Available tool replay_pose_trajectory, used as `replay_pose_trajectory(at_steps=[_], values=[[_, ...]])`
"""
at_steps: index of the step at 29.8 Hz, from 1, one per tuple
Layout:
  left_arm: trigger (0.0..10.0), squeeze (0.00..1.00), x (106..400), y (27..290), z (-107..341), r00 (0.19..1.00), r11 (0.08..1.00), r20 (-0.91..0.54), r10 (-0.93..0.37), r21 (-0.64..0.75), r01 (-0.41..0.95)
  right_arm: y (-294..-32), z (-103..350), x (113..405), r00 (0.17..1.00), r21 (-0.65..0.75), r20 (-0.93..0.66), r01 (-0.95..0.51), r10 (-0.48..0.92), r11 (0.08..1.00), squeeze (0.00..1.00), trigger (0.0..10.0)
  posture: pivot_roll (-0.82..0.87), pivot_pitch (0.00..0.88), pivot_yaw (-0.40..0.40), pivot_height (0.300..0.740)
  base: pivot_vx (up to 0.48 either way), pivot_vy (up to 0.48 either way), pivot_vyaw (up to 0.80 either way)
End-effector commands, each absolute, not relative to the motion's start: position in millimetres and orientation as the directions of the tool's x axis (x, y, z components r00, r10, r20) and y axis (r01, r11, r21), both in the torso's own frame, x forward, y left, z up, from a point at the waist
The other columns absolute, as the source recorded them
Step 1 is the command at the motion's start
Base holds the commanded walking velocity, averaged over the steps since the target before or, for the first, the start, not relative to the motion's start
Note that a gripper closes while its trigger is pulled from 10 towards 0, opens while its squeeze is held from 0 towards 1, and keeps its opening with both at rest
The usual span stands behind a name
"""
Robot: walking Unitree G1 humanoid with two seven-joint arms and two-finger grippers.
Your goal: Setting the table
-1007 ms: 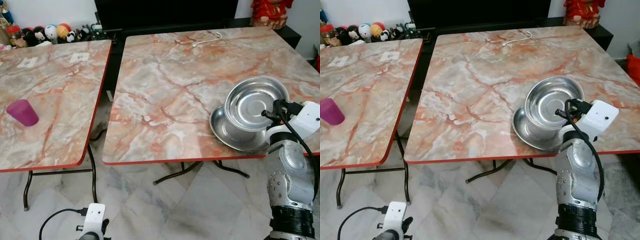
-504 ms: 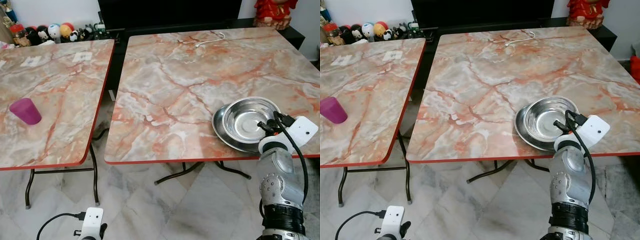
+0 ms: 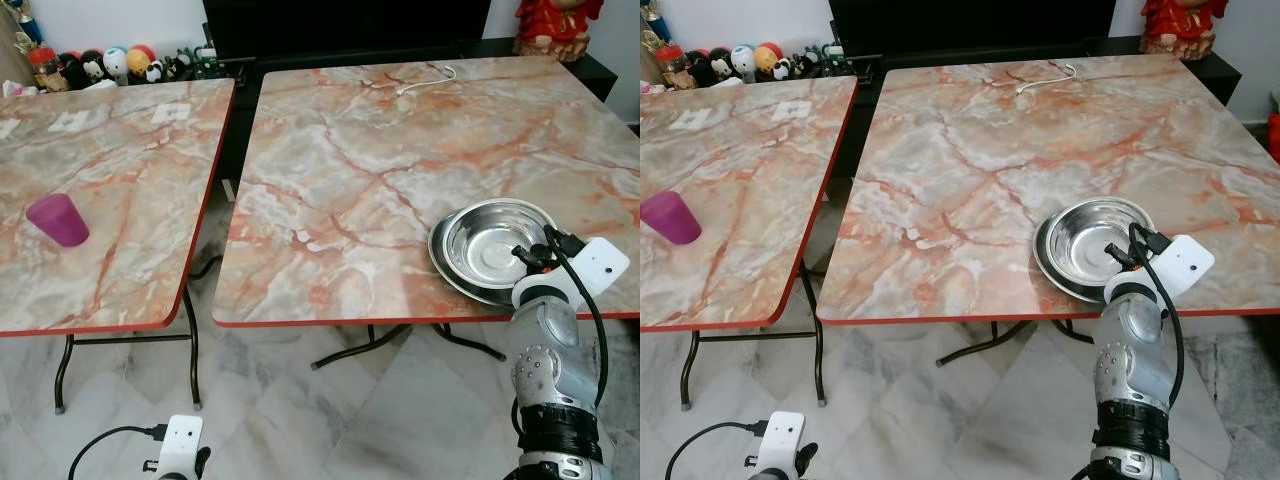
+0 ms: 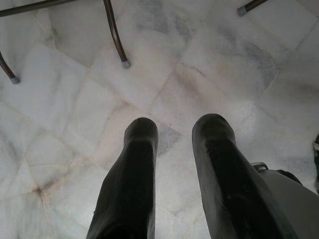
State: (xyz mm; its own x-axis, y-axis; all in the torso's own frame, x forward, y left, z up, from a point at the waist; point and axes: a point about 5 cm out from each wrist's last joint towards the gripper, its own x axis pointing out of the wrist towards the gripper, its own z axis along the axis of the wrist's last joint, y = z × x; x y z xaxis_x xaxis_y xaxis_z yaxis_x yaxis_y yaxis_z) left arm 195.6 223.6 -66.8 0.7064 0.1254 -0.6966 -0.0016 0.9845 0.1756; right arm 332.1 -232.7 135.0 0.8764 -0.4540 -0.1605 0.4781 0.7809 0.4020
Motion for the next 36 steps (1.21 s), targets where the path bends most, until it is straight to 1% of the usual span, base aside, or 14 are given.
replay_pose_trajectory(at_steps=[1,4,5,6,8,19,20,21,24,25,26,28,29,36], values=[[10.0,0.00,188.0,230.5,-69.6,0.685,0.983,-0.715,0.139,0.185,-0.007,-233.1,137.2,334.5,0.873,0.404,-0.156,0.484,-0.463,0.776,0.62,10.0,-0.13,0.077,0.066,0.740,0.000,0.000,0.00],[10.0,0.00,188.1,230.2,-69.6,0.685,0.983,-0.715,0.139,0.183,-0.009,-231.8,137.4,336.3,0.875,0.407,-0.156,0.480,-0.458,0.777,0.62,10.0,-0.13,0.082,0.065,0.740,0.000,0.000,0.00],[10.0,0.00,188.4,229.7,-69.6,0.685,0.984,-0.715,0.138,0.179,-0.011,-231.5,136.5,337.1,0.872,0.393,-0.161,0.486,-0.462,0.781,0.47,10.0,-0.13,0.083,0.066,0.740,0.000,0.000,0.00],[10.0,0.00,188.9,229.2,-69.5,0.686,0.984,-0.715,0.136,0.177,-0.010,-231.3,137.1,337.9,0.873,0.392,-0.156,0.483,-0.461,0.783,0.09,10.0,-0.13,0.089,0.065,0.740,0.000,0.000,0.00],[10.0,0.00,189.7,228.6,-69.3,0.687,0.984,-0.714,0.136,0.175,-0.012,-232.3,140.7,339.0,0.873,0.396,-0.135,0.482,-0.469,0.782,0.00,10.0,-0.13,0.091,0.066,0.740,0.000,0.000,0.00],[10.0,0.00,192.5,224.8,-68.9,0.689,0.985,-0.713,0.129,0.170,-0.010,-232.4,145.5,335.3,0.863,0.387,-0.119,0.496,-0.491,0.777,0.00,10.0,-0.13,0.099,0.065,0.740,0.000,0.000,0.00],[10.0,0.00,192.7,224.4,-68.9,0.690,0.986,-0.713,0.129,0.169,-0.009,-231.8,144.6,334.7,0.864,0.385,-0.123,0.495,-0.489,0.779,0.16,10.0,-0.13,0.099,0.065,0.740,0.000,0.000,0.00],[10.0,0.00,193.1,224.0,-68.8,0.691,0.986,-0.712,0.128,0.168,-0.009,-231.6,143.2,333.7,0.861,0.382,-0.129,0.502,-0.493,0.776,0.95,10.0,-0.13,0.100,0.066,0.740,0.000,0.000,0.00],[10.0,0.00,193.5,223.4,-68.7,0.692,0.986,-0.710,0.127,0.167,-0.009,-231.7,141.3,332.4,0.857,0.377,-0.137,0.510,-0.498,0.774,0.98,10.0,-0.13,0.100,0.065,0.740,0.000,0.000,0.00],[10.0,0.00,193.8,222.8,-68.6,0.693,0.986,-0.709,0.126,0.166,-0.009,-230.2,140.0,332.4,0.859,0.376,-0.144,0.507,-0.491,0.776,0.68,10.0,-0.13,0.098,0.065,0.740,0.000,0.000,0.00],[10.0,0.00,193.8,222.8,-68.6,0.693,0.986,-0.709,0.126,0.166,-0.009,-230.2,140.0,332.4,0.859,0.376,-0.144,0.507,-0.491,0.776,0.68,10.0,-0.13,0.098,0.065,0.740,0.000,0.000,0.00],[10.0,0.00,194.1,222.5,-68.5,0.695,0.986,-0.708,0.125,0.165,-0.010,-228.7,139.8,332.6,0.862,0.378,-0.146,0.501,-0.485,0.778,0.50,10.0,-0.13,0.100,0.064,0.740,0.000,0.000,0.00],[10.0,0.00,194.3,222.2,-68.4,0.696,0.986,-0.708,0.125,0.165,-0.010,-227.9,140.0,332.8,0.864,0.378,-0.146,0.499,-0.481,0.780,0.00,10.0,-0.13,0.100,0.063,0.740,0.000,0.000,0.00],[10.0,0.00,198.7,218.0,-66.7,0.708,0.987,-0.696,0.120,0.161,-0.009,-224.2,138.6,332.8,0.874,0.375,-0.159,0.484,-0.460,0.791,0.00,10.0,-0.13,0.100,0.062,0.740,0.000,0.000,0.00]])
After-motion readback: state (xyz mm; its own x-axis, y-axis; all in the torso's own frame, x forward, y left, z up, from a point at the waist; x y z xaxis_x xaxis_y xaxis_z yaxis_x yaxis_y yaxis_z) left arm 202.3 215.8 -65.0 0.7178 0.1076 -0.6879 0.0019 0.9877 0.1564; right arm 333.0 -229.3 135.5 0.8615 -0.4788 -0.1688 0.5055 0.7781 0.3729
